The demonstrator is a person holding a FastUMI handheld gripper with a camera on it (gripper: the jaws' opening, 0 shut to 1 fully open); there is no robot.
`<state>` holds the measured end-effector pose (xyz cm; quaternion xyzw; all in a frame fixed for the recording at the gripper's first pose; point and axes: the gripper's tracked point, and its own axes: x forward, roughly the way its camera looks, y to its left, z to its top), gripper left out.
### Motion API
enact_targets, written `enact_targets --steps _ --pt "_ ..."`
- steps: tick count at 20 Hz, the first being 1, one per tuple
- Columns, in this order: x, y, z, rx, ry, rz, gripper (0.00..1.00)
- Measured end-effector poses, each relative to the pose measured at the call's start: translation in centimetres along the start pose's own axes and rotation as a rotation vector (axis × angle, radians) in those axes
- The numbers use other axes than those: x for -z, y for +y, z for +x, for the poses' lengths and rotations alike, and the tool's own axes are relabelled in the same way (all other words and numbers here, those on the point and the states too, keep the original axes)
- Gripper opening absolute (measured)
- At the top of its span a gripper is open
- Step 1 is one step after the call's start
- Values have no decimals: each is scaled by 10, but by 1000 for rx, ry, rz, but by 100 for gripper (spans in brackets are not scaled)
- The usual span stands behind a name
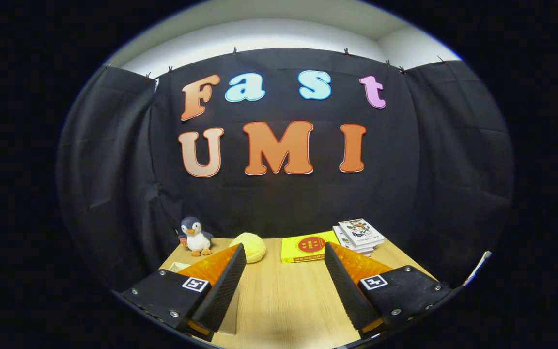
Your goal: Open the storage box then place both shoes into the box .Put the left shoe in first, then the right shoe, with the right side of both shoes facing outward in a uniform manner.
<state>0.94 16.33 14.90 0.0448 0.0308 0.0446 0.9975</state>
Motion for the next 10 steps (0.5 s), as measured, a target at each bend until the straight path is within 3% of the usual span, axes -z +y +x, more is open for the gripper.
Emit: enact_targets --steps 5,10 --pt "-1 -70 -2 21 -16 16 98" --pt "-3 -110 -4 -17 -27 53 98"
